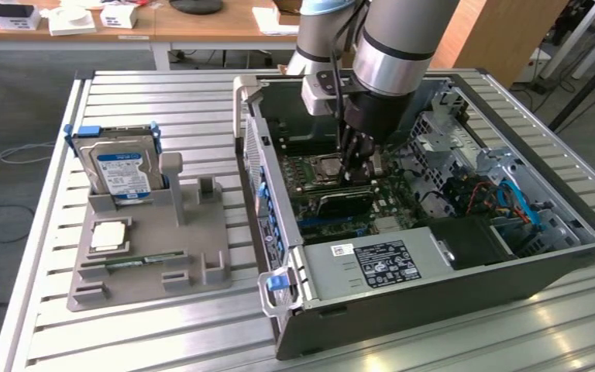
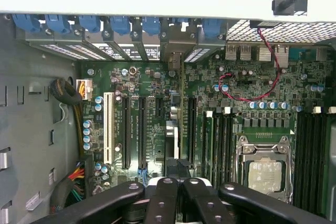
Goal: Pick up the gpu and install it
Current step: 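Press down on the gpu until it lock into place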
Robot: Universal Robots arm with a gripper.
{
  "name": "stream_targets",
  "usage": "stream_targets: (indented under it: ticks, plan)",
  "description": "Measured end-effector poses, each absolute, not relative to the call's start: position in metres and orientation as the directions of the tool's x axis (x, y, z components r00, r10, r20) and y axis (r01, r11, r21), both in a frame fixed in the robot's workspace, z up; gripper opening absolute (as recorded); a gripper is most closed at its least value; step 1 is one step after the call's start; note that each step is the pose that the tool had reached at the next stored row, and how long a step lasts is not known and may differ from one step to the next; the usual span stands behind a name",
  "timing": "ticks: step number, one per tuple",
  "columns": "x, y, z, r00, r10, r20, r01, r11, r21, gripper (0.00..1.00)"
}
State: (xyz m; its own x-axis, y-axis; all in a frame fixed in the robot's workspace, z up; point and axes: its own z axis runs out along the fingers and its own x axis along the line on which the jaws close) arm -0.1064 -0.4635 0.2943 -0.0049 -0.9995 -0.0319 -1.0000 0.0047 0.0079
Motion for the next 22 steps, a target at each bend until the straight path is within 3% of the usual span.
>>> stream_targets:
  ticks: [22]
  plan:
    - [-0.148, -0.463, 0.290, -0.006, -0.999, -0.032, -1.000, 0.006, 0.008, 0.11]
